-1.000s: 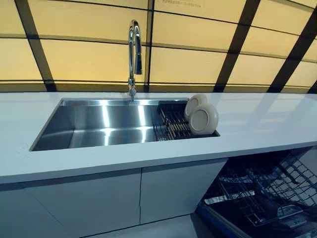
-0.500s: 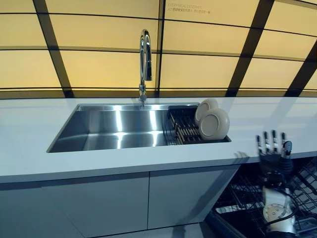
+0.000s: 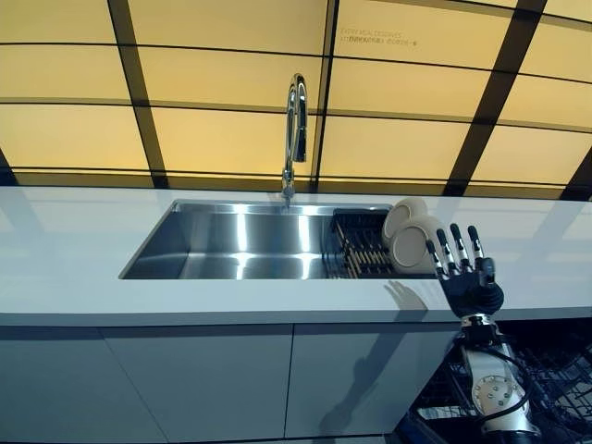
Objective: Take plates into dishwasher
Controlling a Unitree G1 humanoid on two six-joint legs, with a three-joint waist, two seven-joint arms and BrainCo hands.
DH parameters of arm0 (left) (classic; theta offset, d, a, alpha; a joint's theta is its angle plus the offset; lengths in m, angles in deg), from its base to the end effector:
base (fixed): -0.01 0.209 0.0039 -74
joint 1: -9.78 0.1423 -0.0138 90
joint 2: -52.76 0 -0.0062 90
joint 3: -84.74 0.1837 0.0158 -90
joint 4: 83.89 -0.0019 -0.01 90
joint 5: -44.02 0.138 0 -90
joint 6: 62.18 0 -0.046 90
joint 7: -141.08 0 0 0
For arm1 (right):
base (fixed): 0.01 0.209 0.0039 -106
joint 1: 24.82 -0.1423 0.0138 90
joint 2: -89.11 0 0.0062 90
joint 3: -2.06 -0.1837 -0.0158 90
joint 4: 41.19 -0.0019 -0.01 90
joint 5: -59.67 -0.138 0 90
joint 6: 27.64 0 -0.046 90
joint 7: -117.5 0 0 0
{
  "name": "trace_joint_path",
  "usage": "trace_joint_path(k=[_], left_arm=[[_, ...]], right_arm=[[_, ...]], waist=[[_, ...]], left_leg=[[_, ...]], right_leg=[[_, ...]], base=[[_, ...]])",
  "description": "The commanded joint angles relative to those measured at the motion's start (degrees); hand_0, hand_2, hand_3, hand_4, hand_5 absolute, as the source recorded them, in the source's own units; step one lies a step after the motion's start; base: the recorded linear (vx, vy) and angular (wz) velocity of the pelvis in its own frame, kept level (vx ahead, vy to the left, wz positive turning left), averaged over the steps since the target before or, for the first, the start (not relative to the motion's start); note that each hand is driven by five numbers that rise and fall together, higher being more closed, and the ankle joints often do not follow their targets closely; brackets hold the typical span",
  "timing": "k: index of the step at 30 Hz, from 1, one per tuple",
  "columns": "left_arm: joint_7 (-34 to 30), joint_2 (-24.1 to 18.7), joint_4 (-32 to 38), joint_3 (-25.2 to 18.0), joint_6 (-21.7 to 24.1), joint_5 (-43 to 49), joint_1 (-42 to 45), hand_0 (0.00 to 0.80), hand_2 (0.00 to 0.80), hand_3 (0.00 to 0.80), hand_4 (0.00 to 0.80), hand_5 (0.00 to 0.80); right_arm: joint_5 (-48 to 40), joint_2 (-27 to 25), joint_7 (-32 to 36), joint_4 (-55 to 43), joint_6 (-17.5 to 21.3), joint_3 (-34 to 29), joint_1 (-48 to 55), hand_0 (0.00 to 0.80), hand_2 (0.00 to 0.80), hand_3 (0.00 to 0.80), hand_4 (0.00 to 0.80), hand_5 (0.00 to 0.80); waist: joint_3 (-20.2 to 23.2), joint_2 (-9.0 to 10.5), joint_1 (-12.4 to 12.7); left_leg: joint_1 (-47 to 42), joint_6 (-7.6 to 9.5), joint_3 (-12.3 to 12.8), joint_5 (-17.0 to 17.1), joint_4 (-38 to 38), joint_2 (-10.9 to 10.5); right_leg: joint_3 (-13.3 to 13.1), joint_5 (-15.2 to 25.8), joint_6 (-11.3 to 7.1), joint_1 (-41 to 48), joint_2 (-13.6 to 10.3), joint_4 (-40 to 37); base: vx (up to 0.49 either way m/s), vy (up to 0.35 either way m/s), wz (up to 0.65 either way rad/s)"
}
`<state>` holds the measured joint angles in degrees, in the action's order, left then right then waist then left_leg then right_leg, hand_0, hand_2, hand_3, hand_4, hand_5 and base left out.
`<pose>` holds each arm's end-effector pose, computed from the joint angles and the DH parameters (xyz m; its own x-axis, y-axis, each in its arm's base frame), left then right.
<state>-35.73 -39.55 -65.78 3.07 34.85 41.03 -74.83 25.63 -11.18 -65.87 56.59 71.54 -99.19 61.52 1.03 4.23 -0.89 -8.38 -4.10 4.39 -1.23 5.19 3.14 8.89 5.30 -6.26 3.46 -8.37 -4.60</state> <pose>0.0369 0.2534 -0.1115 0.3390 0.2944 -0.8935 0.0789 0.9375 0.3388 0.2092 -0.2764 0.0791 0.9405 -0.2932 0.1717 0.2653 0.9494 0.1679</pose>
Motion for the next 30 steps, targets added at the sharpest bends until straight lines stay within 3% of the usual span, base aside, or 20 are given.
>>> trace_joint_path(k=[1,5,12,15,19,23,24,28,30], left_arm=[[1.9,-0.3,-1.0,-1.1,0.6,0.9,-2.6,0.000,0.000,0.000,0.000,0.000],[1.4,-0.3,-0.3,-1.7,0.2,0.9,-2.6,0.000,0.000,0.000,0.000,0.000],[1.4,-0.3,-0.4,-1.8,0.8,1.4,-2.3,0.000,0.000,0.000,0.000,0.000],[1.0,-0.4,-0.1,-2.1,0.8,1.7,-1.9,0.000,0.000,0.000,0.000,0.000],[0.6,-0.8,0.4,-1.6,-0.3,2.0,-2.3,0.000,0.000,0.000,0.000,0.000],[0.3,-1.7,0.3,-1.2,-1.9,2.5,-2.9,0.000,0.000,0.000,0.000,0.000],[0.3,-1.8,0.3,-1.1,-2.2,2.5,-2.9,0.000,0.000,0.000,0.000,0.000],[0.5,-2.9,-0.8,-2.0,-2.9,2.8,-2.7,0.000,0.000,0.000,0.000,0.000],[0.4,-3.1,-1.3,-2.3,-2.7,2.9,-2.7,0.000,0.000,0.000,0.000,0.000]], right_arm=[[12.1,-6.0,-10.8,-5.6,3.0,-3.0,-1.7,0.000,0.000,0.000,0.000,0.000],[9.2,-5.9,-10.7,-8.9,1.1,-3.4,-0.9,0.000,0.000,0.000,0.000,0.000],[9.3,-5.2,-12.2,-8.9,2.0,-4.5,-0.7,0.000,0.000,0.000,0.000,0.000],[9.5,-4.8,-13.0,-8.9,2.3,-5.1,-0.9,0.000,0.000,0.000,0.000,0.000],[8.6,-5.3,-13.7,-8.0,1.5,-5.2,-2.0,0.000,0.000,0.000,0.000,0.000],[8.9,-6.9,-14.4,-7.6,0.3,-4.4,-3.2,0.000,0.000,0.000,0.000,0.000],[8.8,-7.1,-14.3,-7.5,0.2,-4.4,-3.4,0.000,0.000,0.000,0.000,0.000],[8.2,-9.1,-12.6,-6.1,-1.0,-4.7,-4.7,0.000,0.000,0.000,0.000,0.000],[7.8,-9.4,-12.3,-5.9,-0.9,-5.0,-4.8,0.000,0.000,0.000,0.000,0.000]], waist=[[-2.2,-0.33,-0.8],[-2.7,-0.44,-1.2],[-3.0,-0.35,-0.9],[-3.2,-0.45,-0.5],[-3.9,-1.11,-0.3],[-4.6,-2.90,-0.3],[-4.7,-2.90,-0.3],[-4.9,-0.68,-0.4],[-5.1,-0.42,-0.7]], left_leg=[[1.7,3.36,1.2,0.7,-0.2,-1.4],[1.6,3.44,1.6,0.6,-0.3,-1.5],[1.5,3.62,2.0,0.0,-0.7,-1.8],[1.8,4.29,1.6,-0.1,-1.3,-2.3],[3.3,5.87,-1.2,0.2,-2.8,-3.5],[3.6,6.36,-1.9,0.7,-3.5,-2.6],[3.5,6.34,-1.8,0.7,-3.5,-2.6],[1.3,4.94,-0.9,-2.1,-4.5,-3.1],[0.5,4.62,-0.3,-3.2,-4.8,-2.9]], right_leg=[[-1.8,3.2,-3.99,-1.2,-3.4,6.1],[-2.0,3.7,-4.03,-1.4,-3.7,6.3],[-1.3,4.9,-4.41,-1.7,-5.0,7.1],[-1.5,6.0,-4.58,-2.9,-6.2,10.9],[-4.1,9.5,-4.27,-7.0,-7.0,20.8],[-5.5,10.3,-3.73,-11.8,-6.8,31.1],[-5.3,10.4,-3.74,-12.2,-6.8,31.2],[-1.4,12.6,-4.14,-10.7,-8.6,14.8],[-0.8,13.3,-4.38,-10.8,-8.9,11.4]], base=[[0.001,0.011,-0.10],[0.015,0.019,-0.08],[0.014,0.024,-0.05],[-0.016,0.093,-0.03],[-0.023,0.137,-0.18],[0.030,0.109,-0.14],[0.157,-0.028,0.16],[0.260,-0.180,0.05],[0.279,-0.181,-0.13]])
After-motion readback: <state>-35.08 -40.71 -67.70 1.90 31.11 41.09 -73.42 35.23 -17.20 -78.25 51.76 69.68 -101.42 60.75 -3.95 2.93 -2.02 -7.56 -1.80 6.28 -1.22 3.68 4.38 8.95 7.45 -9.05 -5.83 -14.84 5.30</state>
